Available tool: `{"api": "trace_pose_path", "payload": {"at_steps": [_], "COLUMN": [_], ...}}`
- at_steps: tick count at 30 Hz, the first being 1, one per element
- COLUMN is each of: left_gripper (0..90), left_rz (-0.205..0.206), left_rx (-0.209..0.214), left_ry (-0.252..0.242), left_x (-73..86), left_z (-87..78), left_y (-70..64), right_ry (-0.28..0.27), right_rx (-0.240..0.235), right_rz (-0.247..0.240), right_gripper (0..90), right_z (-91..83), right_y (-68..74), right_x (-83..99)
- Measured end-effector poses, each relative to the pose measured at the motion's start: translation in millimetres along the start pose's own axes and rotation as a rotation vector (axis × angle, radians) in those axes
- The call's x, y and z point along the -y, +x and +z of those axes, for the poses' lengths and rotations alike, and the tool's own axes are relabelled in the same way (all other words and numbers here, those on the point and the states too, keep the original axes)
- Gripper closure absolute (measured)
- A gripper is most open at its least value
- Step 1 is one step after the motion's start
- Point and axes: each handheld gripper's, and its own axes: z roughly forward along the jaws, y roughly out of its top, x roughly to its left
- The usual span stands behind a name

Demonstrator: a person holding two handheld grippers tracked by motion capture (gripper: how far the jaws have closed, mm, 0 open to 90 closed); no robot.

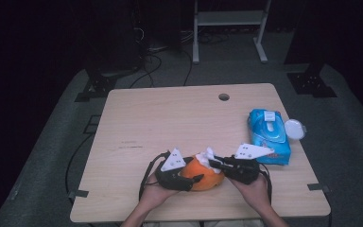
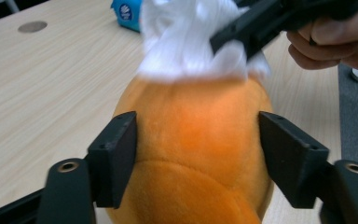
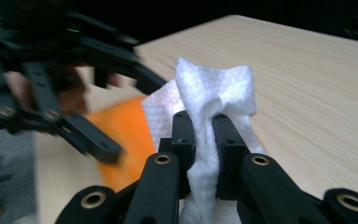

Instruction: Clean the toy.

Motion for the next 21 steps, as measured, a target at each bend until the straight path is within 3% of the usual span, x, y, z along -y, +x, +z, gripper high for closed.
{"api": "trace_pose_path", "payload": {"at_steps": [2, 5, 7, 9, 11, 13, 14, 18, 21], "left_gripper": [33.7, 33.7, 33.7, 33.7, 33.8, 33.8, 33.8, 33.8, 33.9], "left_rz": [-0.023, -0.031, -0.042, -0.042, -0.041, -0.044, -0.044, -0.044, -0.042], "left_rx": [0.002, 0.000, -0.004, -0.003, -0.004, -0.003, -0.006, -0.006, -0.008], "left_ry": [0.001, 0.001, -0.006, -0.002, -0.005, -0.009, -0.008, -0.009, -0.015], "left_x": [2.4, 4.7, 5.7, 5.8, 6.7, 7.4, 7.3, 8.1, 8.8], "left_z": [-1.8, -3.3, -2.9, -3.1, -2.8, -2.2, -1.9, -2.4, -2.2], "left_y": [3.4, 7.2, 8.0, 9.0, 8.9, 8.6, 8.2, 8.1, 7.2], "right_ry": [0.011, 0.010, 0.003, -0.013, 0.007, 0.006, 0.007, 0.030, 0.066], "right_rx": [0.038, 0.042, 0.025, -0.022, -0.016, -0.022, -0.014, 0.051, 0.093], "right_rz": [0.028, 0.074, 0.058, 0.027, -0.014, 0.020, 0.047, 0.078, 0.052], "right_gripper": [80.5, 80.5, 80.5, 80.5, 80.4, 80.5, 80.5, 80.5, 80.5], "right_z": [-5.6, -9.4, -8.0, -5.0, -0.7, 0.1, -1.5, -5.9, -4.6], "right_y": [-9.9, -15.7, -8.2, 2.6, 9.9, 2.3, -5.0, -20.9, -24.5], "right_x": [6.4, 12.2, 8.3, 2.5, 1.4, 6.5, 10.1, 20.7, 24.4]}}
